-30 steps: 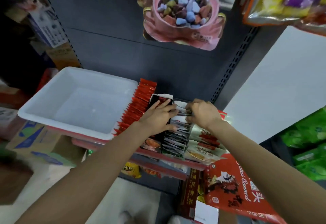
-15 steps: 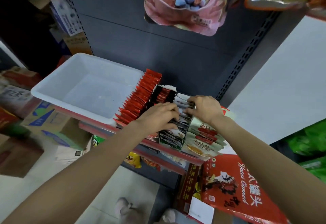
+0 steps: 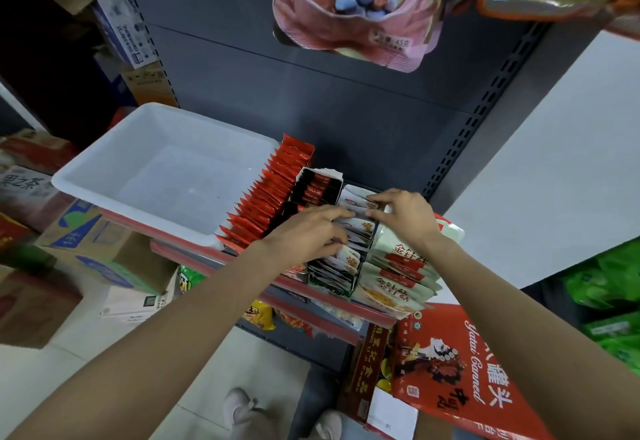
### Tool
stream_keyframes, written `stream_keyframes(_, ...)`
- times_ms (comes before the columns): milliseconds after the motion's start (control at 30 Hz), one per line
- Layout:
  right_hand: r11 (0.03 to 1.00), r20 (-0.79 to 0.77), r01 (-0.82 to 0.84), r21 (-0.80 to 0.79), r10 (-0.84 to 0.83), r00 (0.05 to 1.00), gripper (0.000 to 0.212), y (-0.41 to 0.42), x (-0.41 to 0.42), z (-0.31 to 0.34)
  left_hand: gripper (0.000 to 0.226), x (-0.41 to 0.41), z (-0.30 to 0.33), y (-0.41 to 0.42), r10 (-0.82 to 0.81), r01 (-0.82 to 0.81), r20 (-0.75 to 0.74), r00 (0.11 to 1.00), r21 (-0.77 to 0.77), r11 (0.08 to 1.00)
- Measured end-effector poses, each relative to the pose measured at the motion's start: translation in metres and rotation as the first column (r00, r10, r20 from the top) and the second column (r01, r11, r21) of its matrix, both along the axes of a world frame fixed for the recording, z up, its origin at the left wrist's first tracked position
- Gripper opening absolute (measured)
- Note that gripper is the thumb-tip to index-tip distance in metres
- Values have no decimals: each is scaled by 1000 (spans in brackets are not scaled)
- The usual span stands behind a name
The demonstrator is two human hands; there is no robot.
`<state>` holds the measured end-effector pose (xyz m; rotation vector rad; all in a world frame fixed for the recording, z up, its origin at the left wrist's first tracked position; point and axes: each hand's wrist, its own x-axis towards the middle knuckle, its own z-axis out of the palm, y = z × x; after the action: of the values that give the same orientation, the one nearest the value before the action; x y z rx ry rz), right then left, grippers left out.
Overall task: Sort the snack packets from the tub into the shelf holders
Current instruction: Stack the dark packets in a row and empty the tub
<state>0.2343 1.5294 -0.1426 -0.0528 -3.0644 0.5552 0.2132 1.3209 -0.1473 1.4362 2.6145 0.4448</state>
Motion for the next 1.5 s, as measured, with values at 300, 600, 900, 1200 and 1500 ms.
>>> stream_keyframes(300, 989, -3, 81, -120, -82, 997, 14, -1, -10, -2, 29, -3, -3, 0, -5, 4, -15, 1000, -71, 997)
stream_keyframes(600, 998, 11, 51, 41, -52, 999, 15, -5, -11, -6, 29, 0, 1, 0, 12, -11, 64, 998, -11, 1000)
stream_keyframes(900, 995, 65, 78, -60, -74, 995, 21, 0, -6, 0, 34, -13, 1, 19, 190, -191, -34, 981, -32, 981)
stream_keyframes(1200, 991, 69, -4, 132, -5, 998, 47, -5, -4, 2, 21, -17, 0, 43, 403, -412, 89, 911, 213, 886)
stream_keyframes(1500, 995, 44, 29, 90, -34, 998, 41, -5, -5, -3, 56, -3, 8, -1, 31, -30, 116, 993, -10, 1000)
